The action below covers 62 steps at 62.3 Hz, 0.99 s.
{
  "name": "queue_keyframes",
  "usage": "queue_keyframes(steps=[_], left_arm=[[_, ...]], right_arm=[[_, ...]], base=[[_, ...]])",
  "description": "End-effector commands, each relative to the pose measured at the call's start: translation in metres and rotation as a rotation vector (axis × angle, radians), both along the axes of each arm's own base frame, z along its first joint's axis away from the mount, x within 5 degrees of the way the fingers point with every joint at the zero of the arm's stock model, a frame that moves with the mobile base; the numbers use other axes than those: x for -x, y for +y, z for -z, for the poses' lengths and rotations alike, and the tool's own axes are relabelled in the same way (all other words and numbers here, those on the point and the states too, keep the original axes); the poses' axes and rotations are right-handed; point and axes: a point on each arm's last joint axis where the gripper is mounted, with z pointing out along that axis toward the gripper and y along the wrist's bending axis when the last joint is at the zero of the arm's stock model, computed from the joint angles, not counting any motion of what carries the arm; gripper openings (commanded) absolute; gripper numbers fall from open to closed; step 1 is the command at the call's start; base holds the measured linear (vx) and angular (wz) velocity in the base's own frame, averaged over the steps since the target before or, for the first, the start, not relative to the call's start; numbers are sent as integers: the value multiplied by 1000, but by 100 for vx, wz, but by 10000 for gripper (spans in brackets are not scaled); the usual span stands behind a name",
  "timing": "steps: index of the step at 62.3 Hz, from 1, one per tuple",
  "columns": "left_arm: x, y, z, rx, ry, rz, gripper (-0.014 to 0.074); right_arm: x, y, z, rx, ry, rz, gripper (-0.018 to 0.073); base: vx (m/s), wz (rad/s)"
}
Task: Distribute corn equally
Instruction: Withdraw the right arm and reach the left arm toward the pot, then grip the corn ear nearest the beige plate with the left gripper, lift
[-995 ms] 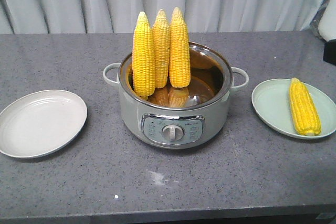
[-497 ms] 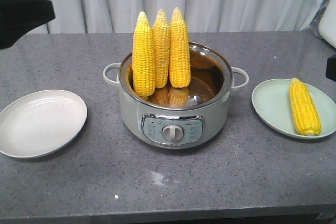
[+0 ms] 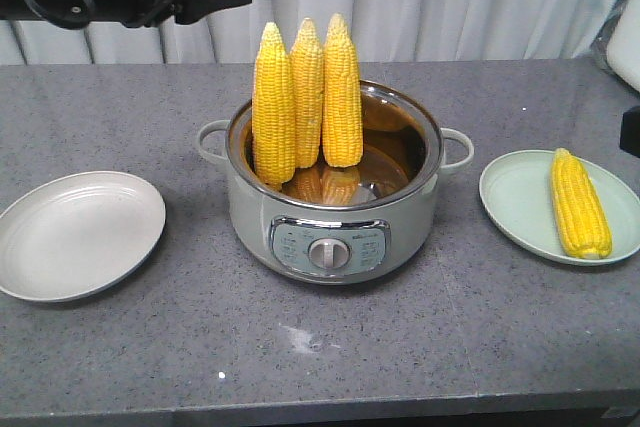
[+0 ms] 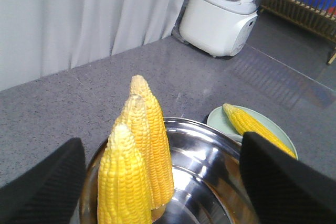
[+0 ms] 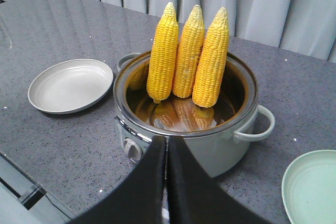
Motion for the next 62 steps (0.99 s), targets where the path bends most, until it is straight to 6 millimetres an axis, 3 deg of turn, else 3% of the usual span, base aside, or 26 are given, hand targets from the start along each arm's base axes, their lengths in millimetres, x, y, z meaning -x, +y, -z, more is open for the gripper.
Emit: queue_keyframes(steps=[1, 13, 62], left_arm=[[0, -10, -20, 67, -52, 16, 587], [-18, -21, 4, 47, -20, 12, 587], [-47, -32, 49, 22, 51, -19, 585]], right_arm=[[1, 1, -10, -37, -53, 10, -4], [1, 1, -10, -29, -48, 10, -4], [1, 0, -8, -10, -39, 15, -4]], base=[[0, 0], [0, 0], [0, 0]])
